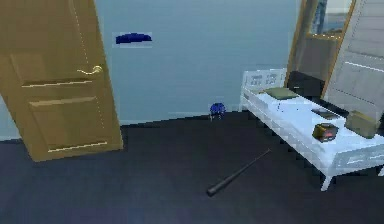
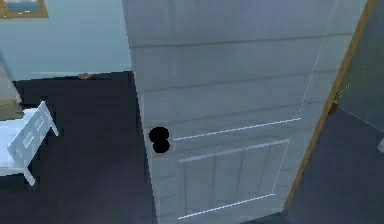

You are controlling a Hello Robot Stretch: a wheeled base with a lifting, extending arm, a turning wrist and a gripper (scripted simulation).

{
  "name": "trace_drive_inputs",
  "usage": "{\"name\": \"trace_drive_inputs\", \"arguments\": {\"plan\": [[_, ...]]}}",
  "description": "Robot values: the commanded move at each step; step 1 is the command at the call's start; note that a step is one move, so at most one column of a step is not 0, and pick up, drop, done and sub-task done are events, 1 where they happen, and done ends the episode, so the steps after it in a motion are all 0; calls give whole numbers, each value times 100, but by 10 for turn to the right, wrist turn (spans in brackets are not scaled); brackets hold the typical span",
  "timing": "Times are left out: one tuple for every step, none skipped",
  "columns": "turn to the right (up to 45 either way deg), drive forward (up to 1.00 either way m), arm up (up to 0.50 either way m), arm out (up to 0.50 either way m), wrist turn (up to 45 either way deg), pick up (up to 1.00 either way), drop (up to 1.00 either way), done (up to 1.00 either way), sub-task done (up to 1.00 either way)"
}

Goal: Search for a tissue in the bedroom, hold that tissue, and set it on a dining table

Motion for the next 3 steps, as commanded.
{"name": "trace_drive_inputs", "arguments": {"plan": [[150, 0, 0, 0, 0, 0, 0, 0, 0], [0, 55, 0, 0, 0, 0, 0, 0, 0], [450, 0, 0, 0, 0, 0, 0, 0, 0]]}}
